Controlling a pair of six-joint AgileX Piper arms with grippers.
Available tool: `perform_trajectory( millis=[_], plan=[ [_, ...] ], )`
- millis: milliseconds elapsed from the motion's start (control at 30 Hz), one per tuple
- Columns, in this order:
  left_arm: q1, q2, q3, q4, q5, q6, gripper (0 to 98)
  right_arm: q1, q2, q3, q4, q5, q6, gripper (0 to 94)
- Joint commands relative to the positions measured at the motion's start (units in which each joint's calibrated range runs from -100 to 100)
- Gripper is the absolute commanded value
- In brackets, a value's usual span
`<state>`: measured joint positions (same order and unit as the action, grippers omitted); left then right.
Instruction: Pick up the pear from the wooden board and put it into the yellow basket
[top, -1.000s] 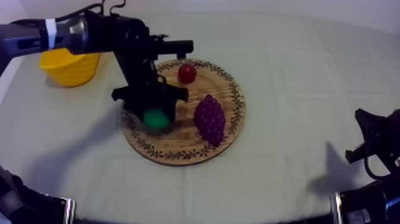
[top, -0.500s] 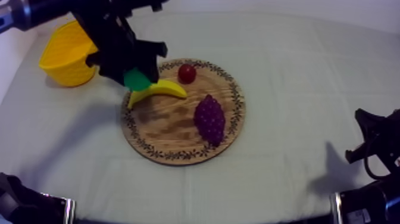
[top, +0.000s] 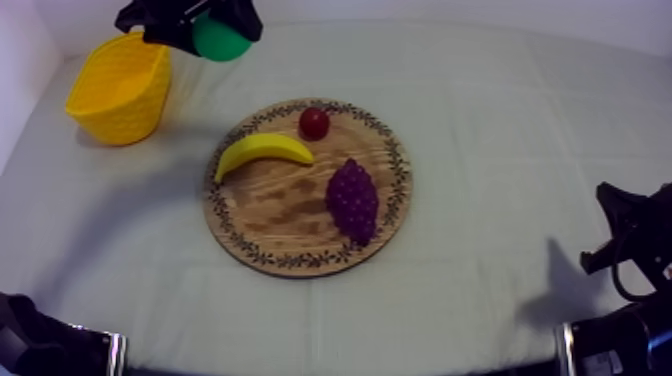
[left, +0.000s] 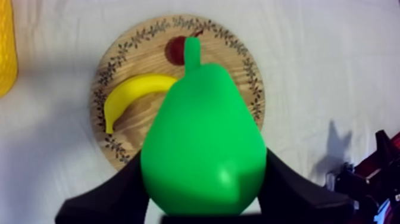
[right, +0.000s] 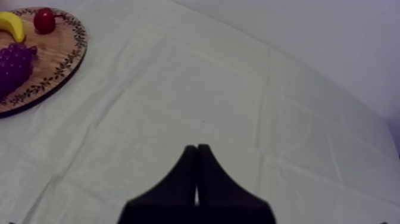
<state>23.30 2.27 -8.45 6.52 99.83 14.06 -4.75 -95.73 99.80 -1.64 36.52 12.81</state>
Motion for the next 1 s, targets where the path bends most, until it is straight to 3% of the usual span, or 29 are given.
perform_trajectory(
  millis=[0, 300, 967],
  plan=[
    [-0.22, 0.05, 0.63, -0.09, -0.02, -0.04, 35.9, 0.00, -0.03, -0.02, 0.01, 0.02, 0.01, 0.2],
    [-3.51, 1.75, 3.22, -1.56, -0.37, -0.94, 35.5, 0.00, -0.03, -0.02, 0.01, 0.02, 0.01, 0.2],
    [-21.24, 8.47, -0.94, -3.94, -2.55, -7.57, 34.7, 0.00, -0.03, -0.02, 0.01, 0.02, 0.06, 0.2]
  ],
)
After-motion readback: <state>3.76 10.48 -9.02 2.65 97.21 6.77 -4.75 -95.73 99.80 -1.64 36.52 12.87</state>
